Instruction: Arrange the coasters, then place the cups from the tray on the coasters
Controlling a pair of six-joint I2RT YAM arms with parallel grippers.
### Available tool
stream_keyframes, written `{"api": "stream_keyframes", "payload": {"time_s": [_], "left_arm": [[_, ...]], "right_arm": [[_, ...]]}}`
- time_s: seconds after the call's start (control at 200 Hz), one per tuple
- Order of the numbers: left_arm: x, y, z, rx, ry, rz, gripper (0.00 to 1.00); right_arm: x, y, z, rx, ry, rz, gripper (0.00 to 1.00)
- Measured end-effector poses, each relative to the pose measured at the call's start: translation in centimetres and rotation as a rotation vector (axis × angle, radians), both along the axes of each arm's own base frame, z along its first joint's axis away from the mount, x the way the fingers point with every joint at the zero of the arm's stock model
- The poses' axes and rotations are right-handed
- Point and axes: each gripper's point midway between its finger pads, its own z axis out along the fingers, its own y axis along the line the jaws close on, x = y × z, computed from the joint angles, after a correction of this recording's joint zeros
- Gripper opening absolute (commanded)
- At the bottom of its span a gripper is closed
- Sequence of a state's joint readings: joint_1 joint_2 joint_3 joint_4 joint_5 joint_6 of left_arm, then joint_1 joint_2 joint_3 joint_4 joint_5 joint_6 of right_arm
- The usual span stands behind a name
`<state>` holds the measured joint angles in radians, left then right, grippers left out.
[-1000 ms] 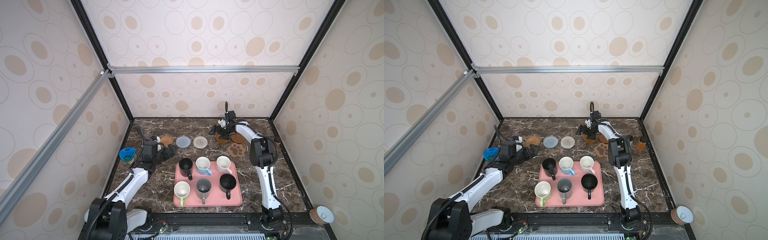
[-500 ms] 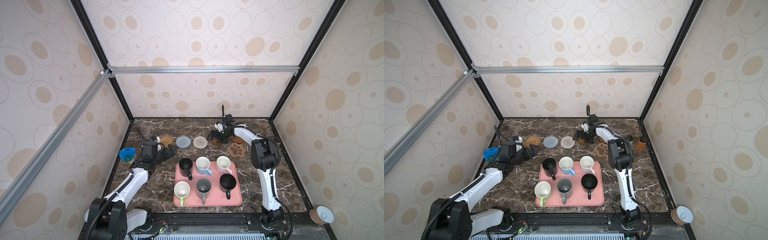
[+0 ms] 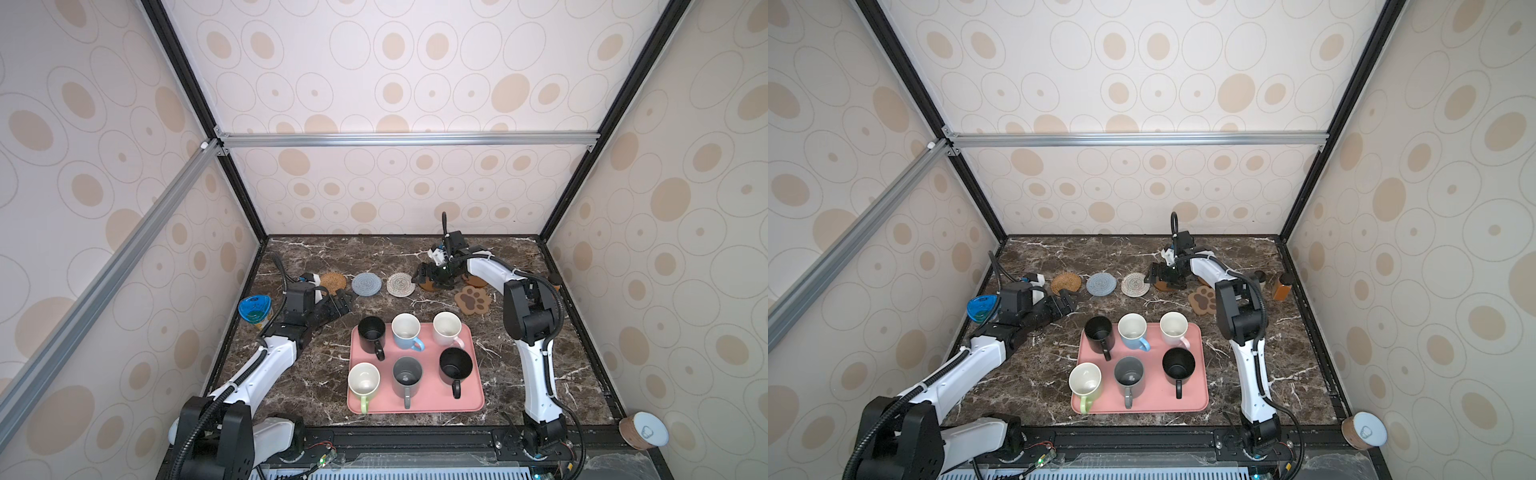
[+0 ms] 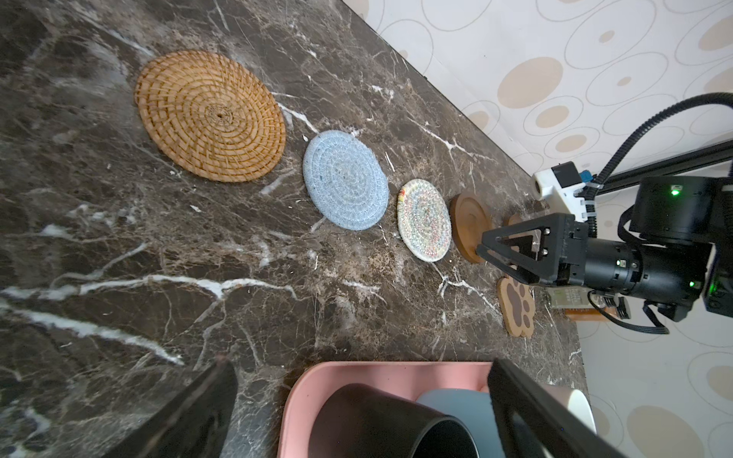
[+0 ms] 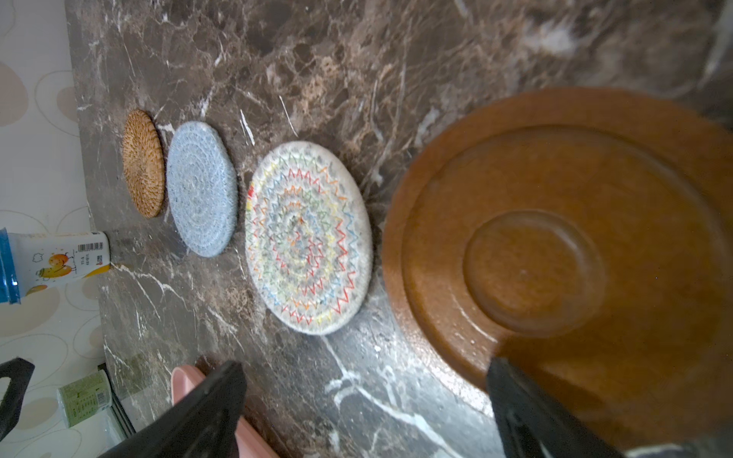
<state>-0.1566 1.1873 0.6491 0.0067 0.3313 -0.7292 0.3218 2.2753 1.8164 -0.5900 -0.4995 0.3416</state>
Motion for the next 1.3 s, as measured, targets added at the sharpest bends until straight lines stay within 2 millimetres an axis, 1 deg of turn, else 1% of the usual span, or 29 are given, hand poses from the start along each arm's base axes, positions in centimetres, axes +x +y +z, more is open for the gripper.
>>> {"api": "stream_keyframes", "payload": {"time_s": [0.255,0.525,0.665,0.735,0.86,1.001,1.076,1.106,1.201,1.301], "left_arm": [[-0.1,0.0,-0.1,0.0,0.003,0.0,1.0],[-0.1,0.0,-0.1,0.0,0.003,0.0,1.0],[-0.1,0.0,-0.1,0.0,0.003,0.0,1.0],[-0.1,0.0,-0.1,-0.001,0.003,0.0,1.0],[-0.1,0.0,-0.1,0.0,0.003,0.0,1.0],[-0.1,0.0,-0.1,0.0,0.003,0.0,1.0],[-0.1,0.0,-0.1,0.0,0.003,0.0,1.0],[-0.1,0.0,-0.1,0.0,0.003,0.0,1.0],[-0.1,0.0,-0.1,0.0,0.002,0.001,1.0],[-0.1,0.0,0.1,-0.001,-0.003,0.001,1.0]], "right_arm": [[-1.9,-0.6,-0.1,-0.018,0.046,-0.026,0.99],[-2.3,-0.9,0.0,-0.032,0.061,-0.041,0.99],[-2.8,-1.0,0.2,-0.044,0.096,-0.054,0.99],[-2.4,-0.8,0.6,-0.04,0.096,-0.059,0.99],[-0.5,-0.1,1.4,-0.014,0.065,-0.072,0.99],[0.9,0.8,0.8,0.02,0.063,-0.084,0.99],[1.4,1.3,-0.1,0.037,0.079,-0.085,0.99],[1.7,1.5,0.0,0.051,0.078,-0.085,0.99],[2.0,1.6,0.0,0.051,0.08,-0.093,0.99],[2.1,1.2,-0.2,0.025,0.082,-0.109,0.99]]}}
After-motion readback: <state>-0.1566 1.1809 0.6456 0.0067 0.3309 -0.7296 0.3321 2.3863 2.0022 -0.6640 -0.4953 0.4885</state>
